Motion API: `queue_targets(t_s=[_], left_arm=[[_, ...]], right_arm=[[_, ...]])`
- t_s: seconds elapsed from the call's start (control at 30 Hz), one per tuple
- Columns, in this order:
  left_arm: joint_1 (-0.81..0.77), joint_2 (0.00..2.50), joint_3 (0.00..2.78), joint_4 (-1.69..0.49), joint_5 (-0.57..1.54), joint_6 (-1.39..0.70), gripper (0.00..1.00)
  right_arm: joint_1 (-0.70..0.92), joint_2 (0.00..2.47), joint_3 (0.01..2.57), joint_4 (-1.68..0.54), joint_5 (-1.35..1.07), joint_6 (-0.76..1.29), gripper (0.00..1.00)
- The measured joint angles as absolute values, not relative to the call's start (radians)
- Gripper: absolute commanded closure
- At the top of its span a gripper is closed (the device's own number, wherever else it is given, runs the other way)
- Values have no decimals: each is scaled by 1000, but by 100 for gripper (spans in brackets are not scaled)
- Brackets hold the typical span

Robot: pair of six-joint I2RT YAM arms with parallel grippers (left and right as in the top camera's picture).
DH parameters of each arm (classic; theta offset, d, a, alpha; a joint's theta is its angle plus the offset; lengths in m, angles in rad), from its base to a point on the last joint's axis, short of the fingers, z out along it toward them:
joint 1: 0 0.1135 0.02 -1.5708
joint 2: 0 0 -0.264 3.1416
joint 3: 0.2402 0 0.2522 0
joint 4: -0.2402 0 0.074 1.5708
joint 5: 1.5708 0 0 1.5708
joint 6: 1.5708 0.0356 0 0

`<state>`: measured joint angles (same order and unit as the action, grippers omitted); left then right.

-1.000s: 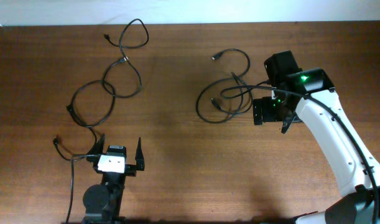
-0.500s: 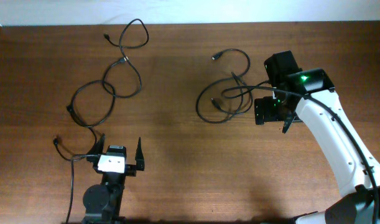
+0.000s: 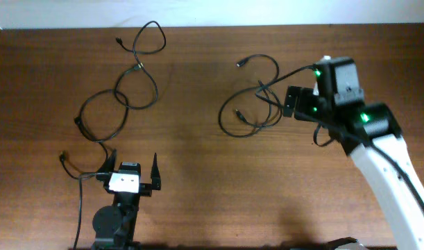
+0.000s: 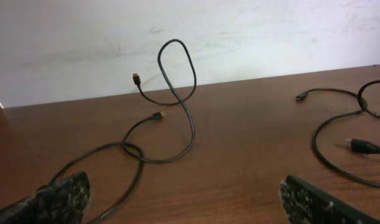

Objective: Untangle cables

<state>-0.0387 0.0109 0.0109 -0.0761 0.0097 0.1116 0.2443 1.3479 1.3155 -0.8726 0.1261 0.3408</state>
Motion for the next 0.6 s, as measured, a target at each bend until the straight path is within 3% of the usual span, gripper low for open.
queue_targets(t_s=[0.27, 0.47, 0.6], left_arm=[[-39, 11, 11, -77, 6, 112, 1], [-38, 11, 11, -78, 2, 112, 1], [-39, 10, 11, -78, 2, 112, 1]], right_arm=[[244, 1027, 797, -379, 57, 344, 1], [244, 805, 448, -99, 39, 345, 1], [245, 645, 295, -23, 37, 345, 1]])
